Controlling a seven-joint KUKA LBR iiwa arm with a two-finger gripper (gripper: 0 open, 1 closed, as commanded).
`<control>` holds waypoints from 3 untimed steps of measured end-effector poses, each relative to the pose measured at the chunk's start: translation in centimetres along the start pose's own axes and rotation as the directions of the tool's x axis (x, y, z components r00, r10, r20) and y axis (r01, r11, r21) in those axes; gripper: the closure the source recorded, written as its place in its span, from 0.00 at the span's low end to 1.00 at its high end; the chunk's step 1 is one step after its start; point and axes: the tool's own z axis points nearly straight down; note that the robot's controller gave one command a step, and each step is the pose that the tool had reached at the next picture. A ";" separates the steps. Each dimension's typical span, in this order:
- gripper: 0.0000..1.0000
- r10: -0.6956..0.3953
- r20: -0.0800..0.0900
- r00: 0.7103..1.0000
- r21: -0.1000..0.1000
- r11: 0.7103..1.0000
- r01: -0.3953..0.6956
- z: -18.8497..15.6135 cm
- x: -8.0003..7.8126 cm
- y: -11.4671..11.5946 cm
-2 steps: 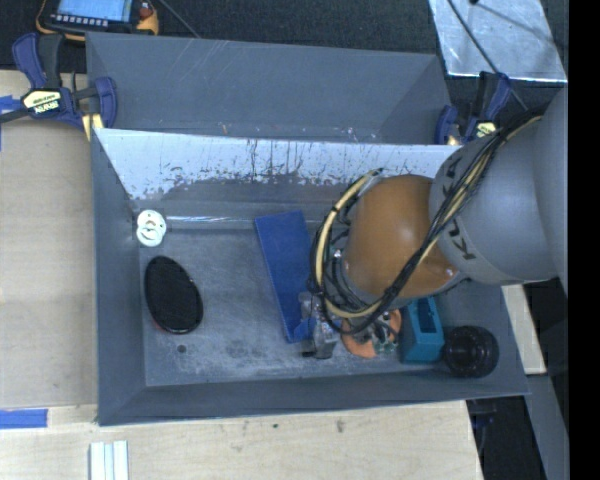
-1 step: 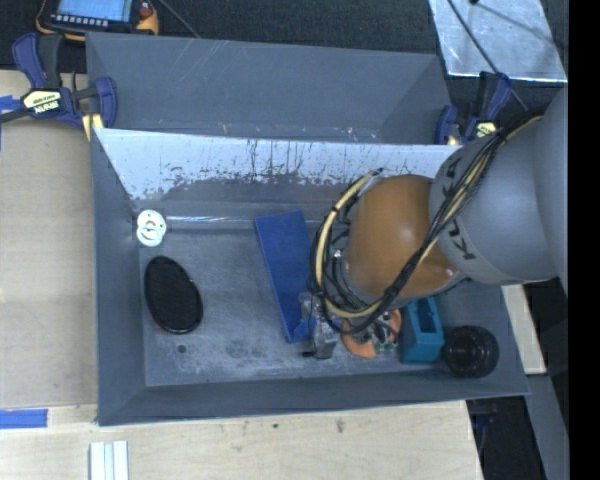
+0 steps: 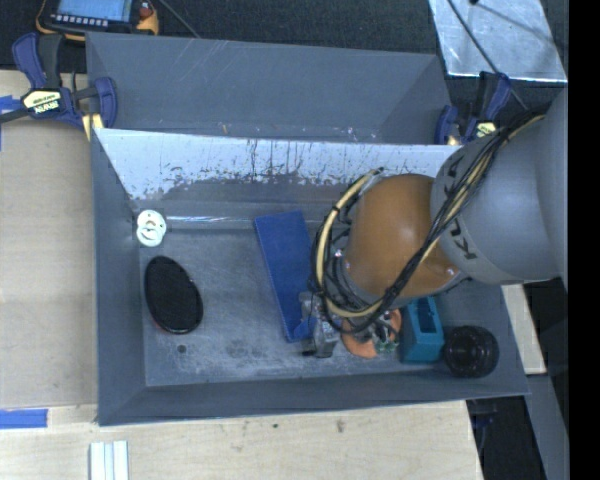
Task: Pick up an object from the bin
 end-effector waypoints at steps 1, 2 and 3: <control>1.00 0.000 -0.002 1.000 0.000 1.000 0.000 -0.6 0.1 0.0; 1.00 0.000 -0.008 1.000 -0.001 1.000 0.000 -1.6 0.2 0.0; 1.00 0.001 -0.006 1.000 -0.001 1.000 -0.001 -3.4 0.2 0.0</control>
Offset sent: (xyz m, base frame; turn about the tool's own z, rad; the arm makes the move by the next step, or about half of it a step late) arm -0.0001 0.0001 0.0711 0.0000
